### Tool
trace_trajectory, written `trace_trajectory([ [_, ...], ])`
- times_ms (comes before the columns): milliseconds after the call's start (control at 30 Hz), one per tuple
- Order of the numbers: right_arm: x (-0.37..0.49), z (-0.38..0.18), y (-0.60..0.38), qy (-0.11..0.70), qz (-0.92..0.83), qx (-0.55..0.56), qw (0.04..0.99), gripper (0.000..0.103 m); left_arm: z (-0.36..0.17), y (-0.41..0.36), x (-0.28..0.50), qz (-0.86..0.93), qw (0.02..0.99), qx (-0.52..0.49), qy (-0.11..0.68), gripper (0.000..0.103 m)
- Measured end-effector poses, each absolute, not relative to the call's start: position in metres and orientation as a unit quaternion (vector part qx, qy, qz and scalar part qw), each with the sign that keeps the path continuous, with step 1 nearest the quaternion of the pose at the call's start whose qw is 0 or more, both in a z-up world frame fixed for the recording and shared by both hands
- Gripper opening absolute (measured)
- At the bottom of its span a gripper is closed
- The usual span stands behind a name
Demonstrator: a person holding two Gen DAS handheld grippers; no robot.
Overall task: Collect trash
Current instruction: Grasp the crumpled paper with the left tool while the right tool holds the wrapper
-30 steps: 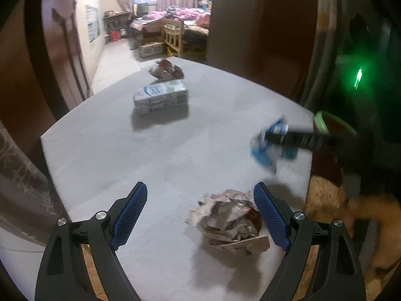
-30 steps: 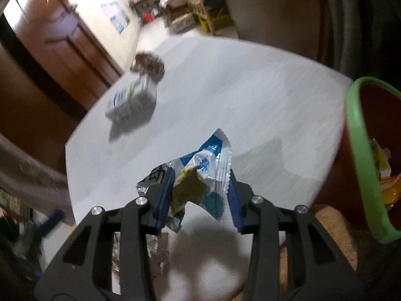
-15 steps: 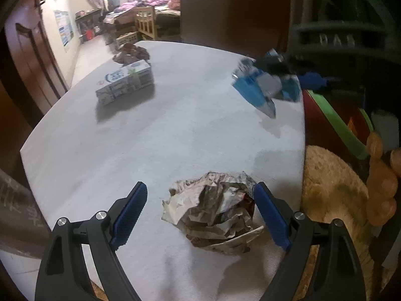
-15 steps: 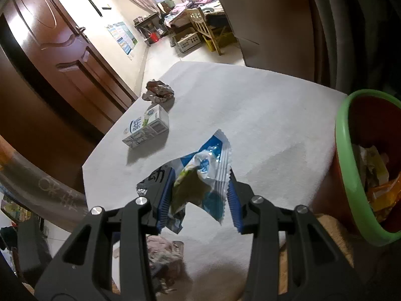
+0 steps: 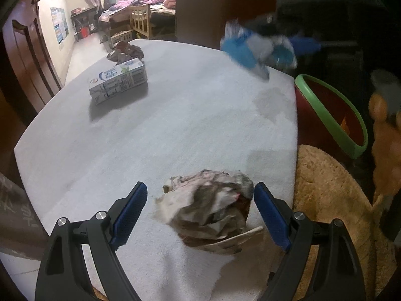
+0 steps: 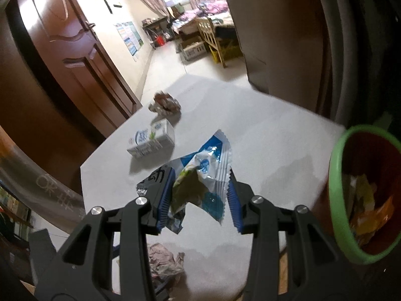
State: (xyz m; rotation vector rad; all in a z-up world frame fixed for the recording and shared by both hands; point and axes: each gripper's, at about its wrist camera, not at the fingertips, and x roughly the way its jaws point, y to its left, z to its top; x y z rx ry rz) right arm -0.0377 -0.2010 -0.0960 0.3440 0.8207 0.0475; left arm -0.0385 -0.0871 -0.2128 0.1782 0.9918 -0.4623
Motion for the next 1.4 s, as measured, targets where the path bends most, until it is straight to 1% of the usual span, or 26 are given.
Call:
trace_trajectory([
  [233, -0.034, -0.071, -0.191, 0.375, 0.044, 0.154, 0.913, 0.04, -0.234, -0.091, -0.03, -0.208, 0.823, 0.094, 0.521, 0.082],
  [267, -0.035, -0.069, -0.191, 0.372, 0.046, 0.152, 0.914, 0.04, -0.236, -0.092, -0.03, -0.21, 0.819, 0.095, 0.525, 0.078],
  [300, -0.036, -0.067, -0.19, 0.37, 0.048, 0.151, 0.915, 0.04, -0.237, -0.092, -0.03, -0.211, 0.817, 0.094, 0.529, 0.065],
  [367, -0.037, -0.063, -0.19, 0.367, 0.051, 0.15, 0.917, 0.04, -0.238, -0.09, -0.029, -0.214, 0.813, 0.085, 0.535, 0.053],
  [433, -0.039, -0.059, -0.192, 0.362, 0.053, 0.152, 0.918, 0.04, -0.236, -0.085, -0.027, -0.217, 0.814, 0.07, 0.534, 0.049],
  [500, -0.04, -0.056, -0.195, 0.358, 0.054, 0.159, 0.918, 0.04, -0.233, -0.08, -0.027, -0.215, 0.818, 0.06, 0.53, 0.046],
  [633, -0.04, -0.056, -0.198, 0.358, 0.05, 0.161, 0.918, 0.04, -0.224, -0.068, -0.023, -0.21, 0.83, 0.035, 0.516, 0.046],
  [867, -0.042, -0.064, -0.201, 0.367, 0.044, 0.173, 0.913, 0.04, -0.212, -0.049, -0.013, -0.186, 0.846, 0.014, 0.5, 0.062],
  [967, -0.042, -0.068, -0.2, 0.372, 0.046, 0.174, 0.911, 0.04, -0.213, -0.045, -0.01, -0.171, 0.847, 0.015, 0.503, 0.066],
  [1067, -0.042, -0.07, -0.2, 0.374, 0.048, 0.174, 0.91, 0.04, -0.213, -0.043, -0.01, -0.163, 0.849, 0.019, 0.502, 0.073],
  [1400, -0.042, -0.072, -0.199, 0.378, 0.051, 0.174, 0.908, 0.04, -0.213, -0.04, -0.009, -0.153, 0.852, 0.02, 0.5, 0.075],
])
